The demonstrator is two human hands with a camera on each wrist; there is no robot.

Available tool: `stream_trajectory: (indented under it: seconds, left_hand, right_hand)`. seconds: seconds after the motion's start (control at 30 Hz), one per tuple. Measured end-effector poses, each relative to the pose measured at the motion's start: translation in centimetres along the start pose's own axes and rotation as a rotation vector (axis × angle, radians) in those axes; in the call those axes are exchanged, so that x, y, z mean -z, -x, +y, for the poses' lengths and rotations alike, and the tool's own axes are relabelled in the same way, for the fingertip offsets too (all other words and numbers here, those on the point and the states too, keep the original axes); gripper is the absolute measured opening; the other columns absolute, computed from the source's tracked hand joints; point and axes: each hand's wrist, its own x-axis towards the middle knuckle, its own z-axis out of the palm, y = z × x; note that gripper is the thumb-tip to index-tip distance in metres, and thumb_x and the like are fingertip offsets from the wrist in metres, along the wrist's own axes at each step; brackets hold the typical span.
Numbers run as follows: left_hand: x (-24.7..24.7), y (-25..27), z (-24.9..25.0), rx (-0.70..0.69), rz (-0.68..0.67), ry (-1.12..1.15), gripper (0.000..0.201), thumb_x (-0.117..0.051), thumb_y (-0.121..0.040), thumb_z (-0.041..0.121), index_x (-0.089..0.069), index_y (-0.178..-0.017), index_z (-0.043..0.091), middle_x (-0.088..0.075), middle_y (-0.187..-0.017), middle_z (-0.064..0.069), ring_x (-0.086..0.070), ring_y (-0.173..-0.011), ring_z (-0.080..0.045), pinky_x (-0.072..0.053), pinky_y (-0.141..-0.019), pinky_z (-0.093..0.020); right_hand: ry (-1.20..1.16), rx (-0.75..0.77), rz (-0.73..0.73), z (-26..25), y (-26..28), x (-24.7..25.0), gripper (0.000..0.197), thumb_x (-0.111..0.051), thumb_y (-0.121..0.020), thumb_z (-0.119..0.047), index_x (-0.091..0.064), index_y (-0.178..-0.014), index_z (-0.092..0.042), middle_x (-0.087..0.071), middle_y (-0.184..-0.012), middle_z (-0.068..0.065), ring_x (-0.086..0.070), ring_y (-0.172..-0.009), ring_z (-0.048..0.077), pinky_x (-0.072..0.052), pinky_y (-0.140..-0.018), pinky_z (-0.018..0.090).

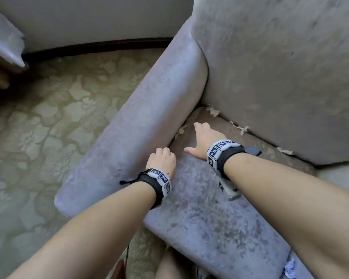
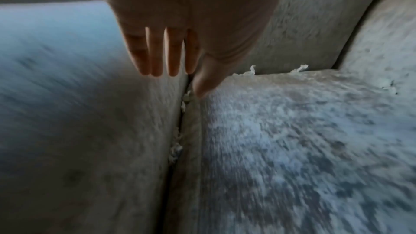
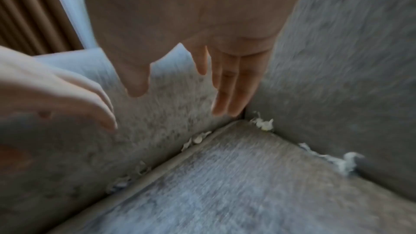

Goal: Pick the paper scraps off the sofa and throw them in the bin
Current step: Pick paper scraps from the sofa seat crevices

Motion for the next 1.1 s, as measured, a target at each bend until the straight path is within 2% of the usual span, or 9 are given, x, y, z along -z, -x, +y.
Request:
stream_trajectory:
  seconds: [0.1, 0.27, 0.4, 0.47, 0.53, 0.63, 0.83, 1.0, 1.1]
  left_hand:
    - [-3.3, -3.4, 0.5, 0.022, -0.033, -0.072, 0.033, -0.037, -0.096, 0.011, -0.051, -0.125, 0.006, -0.046, -0.127, -0.012, -0.041, -0.12, -0.031, -0.04, -0.089, -0.037]
    - [-8.1, -8.6, 0.6, -0.088, -0.09, -0.207, 0.044, -0.027, -0.101, 0.016, -0.043, -0.14, 0.002, -0.034, -0.143, -0.018, -0.03, -0.131, -0.032, -0.029, -0.102, -0.037]
    - [-10.5, -10.8, 0.4, -0.131, -0.16, -0.408, 0.05, -0.027, -0.101, 0.017, -0.024, -0.148, 0.001, -0.022, -0.149, -0.017, -0.025, -0.133, -0.028, -0.025, -0.107, -0.035]
    - [-11.5, -11.4, 0.3, -0.163, -0.178, -0.46, 0.054, -0.025, -0.101, 0.016, -0.012, -0.15, -0.001, -0.018, -0.149, -0.017, -0.023, -0.134, -0.027, -0.025, -0.108, -0.034]
    - [-12.7, -12.2, 0.0, -0.183, -0.206, -0.479, 0.053, -0.023, -0.101, 0.016, -0.01, -0.15, 0.0, -0.019, -0.147, -0.016, -0.024, -0.134, -0.025, -0.025, -0.109, -0.033]
    - [-13.8, -13.4, -0.4, -0.154, -0.198, -0.427, 0.048, -0.021, -0.101, 0.014, -0.016, -0.148, 0.005, -0.028, -0.141, -0.015, -0.031, -0.131, -0.026, -0.026, -0.11, -0.035]
    - [-14.5, -14.6, -0.7, -0.063, -0.239, -0.391, 0.042, -0.025, -0.098, 0.006, -0.032, -0.139, 0.003, -0.037, -0.13, -0.016, -0.038, -0.122, -0.029, -0.028, -0.109, -0.038]
    - [-12.0, -13.8, 0.1, -0.14, -0.219, -0.536, 0.044, -0.024, -0.1, 0.011, -0.028, -0.142, 0.002, -0.036, -0.138, -0.016, -0.034, -0.129, -0.027, -0.024, -0.11, -0.032]
    - [-9.2, -13.2, 1.4, -0.095, -0.25, -0.47, 0.038, -0.031, -0.098, 0.011, -0.051, -0.13, 0.01, -0.053, -0.128, -0.009, -0.052, -0.118, -0.024, -0.038, -0.097, -0.033]
  right_hand:
    - [0.001, -0.04, -0.032, -0.3, -4.2, -2.8, 0.076, -0.065, -0.075, -0.06, -0.036, -0.13, -0.016, -0.041, -0.126, 0.006, -0.061, -0.102, 0.031, -0.045, -0.072, 0.037]
    - [-0.018, -0.075, -0.088, -0.6, -11.4, -7.2, 0.07, -0.07, -0.074, -0.048, -0.039, -0.126, -0.012, -0.035, -0.126, 0.009, -0.062, -0.097, 0.033, -0.044, -0.07, 0.036]
    - [-0.008, -0.052, -0.139, -1.2, -15.6, -10.2, 0.074, -0.06, -0.077, -0.043, -0.031, -0.142, -0.022, -0.024, -0.144, 0.011, -0.056, -0.114, 0.03, -0.05, -0.08, 0.038]
    - [0.05, -0.028, -0.142, -1.6, -17.0, -11.8, 0.065, -0.055, -0.087, -0.042, -0.032, -0.145, -0.025, -0.022, -0.149, 0.009, -0.049, -0.124, 0.029, -0.048, -0.087, 0.038]
    - [0.088, -0.028, -0.083, -2.4, -18.0, -12.9, 0.053, -0.046, -0.094, -0.035, -0.036, -0.145, -0.025, -0.027, -0.149, 0.007, -0.046, -0.127, 0.029, -0.047, -0.076, 0.036]
    - [0.013, -0.134, -0.044, -2.9, -19.0, -13.9, 0.047, -0.039, -0.097, -0.018, -0.037, -0.144, -0.015, -0.03, -0.144, 0.013, -0.058, -0.106, 0.029, -0.037, -0.059, 0.032]
    - [-0.002, -0.079, -0.059, -1.5, -19.1, -12.9, 0.042, -0.031, -0.1, -0.007, -0.032, -0.141, -0.002, -0.044, -0.135, 0.02, -0.062, -0.106, 0.033, -0.049, -0.075, 0.039]
    - [-0.115, -0.024, -0.121, 0.3, -16.9, -10.9, 0.034, -0.033, -0.097, -0.007, -0.043, -0.129, -0.008, -0.058, -0.123, 0.017, -0.06, -0.107, 0.037, -0.048, -0.077, 0.039]
    - [-0.208, -0.125, -0.136, 2.9, -14.2, -9.5, 0.03, -0.04, -0.09, -0.006, -0.053, -0.117, -0.007, -0.062, -0.117, 0.017, -0.06, -0.107, 0.038, -0.045, -0.076, 0.034]
